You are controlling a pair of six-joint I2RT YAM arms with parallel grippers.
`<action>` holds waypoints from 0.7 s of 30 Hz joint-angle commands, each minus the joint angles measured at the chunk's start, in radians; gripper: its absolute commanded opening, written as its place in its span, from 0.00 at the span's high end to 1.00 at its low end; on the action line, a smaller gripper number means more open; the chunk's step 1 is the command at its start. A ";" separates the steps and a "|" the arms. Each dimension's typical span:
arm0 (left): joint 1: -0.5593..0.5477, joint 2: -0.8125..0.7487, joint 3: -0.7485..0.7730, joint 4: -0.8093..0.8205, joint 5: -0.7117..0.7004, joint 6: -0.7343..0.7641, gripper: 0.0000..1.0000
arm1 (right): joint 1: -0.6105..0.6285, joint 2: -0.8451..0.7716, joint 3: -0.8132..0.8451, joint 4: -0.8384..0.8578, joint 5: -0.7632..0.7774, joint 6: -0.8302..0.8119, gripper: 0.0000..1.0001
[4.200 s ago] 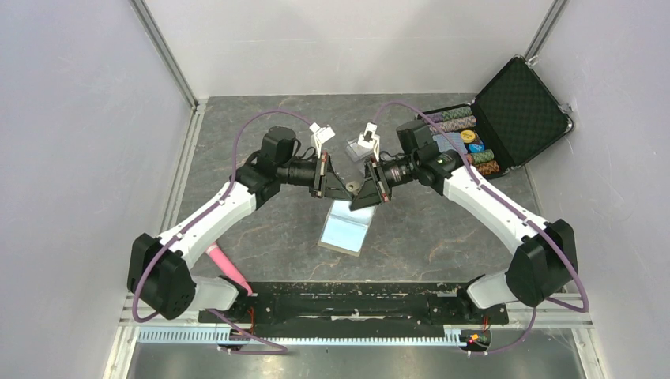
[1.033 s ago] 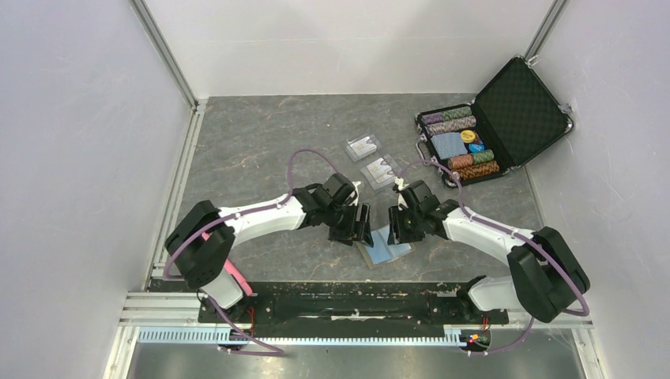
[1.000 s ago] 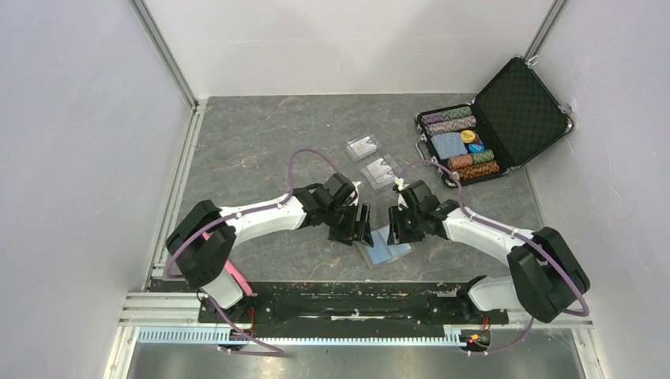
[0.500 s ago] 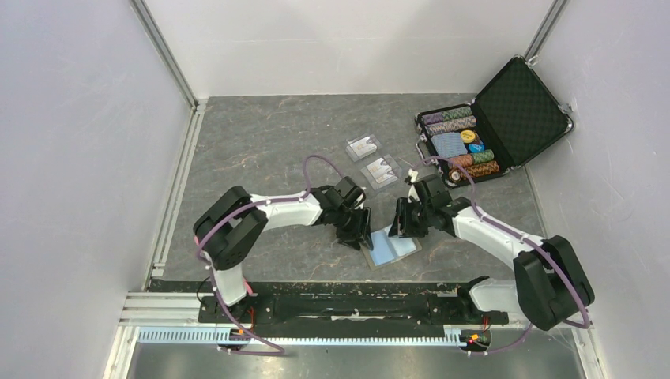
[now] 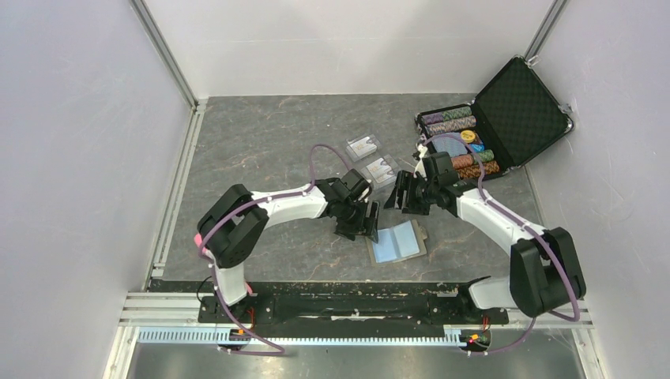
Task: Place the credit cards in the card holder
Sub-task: Place the card holder at the center of the board, then move the storage box to the center of the board.
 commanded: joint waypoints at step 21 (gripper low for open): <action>0.004 -0.308 -0.075 -0.166 -0.158 0.078 0.17 | -0.084 0.432 0.371 0.106 0.012 0.150 0.15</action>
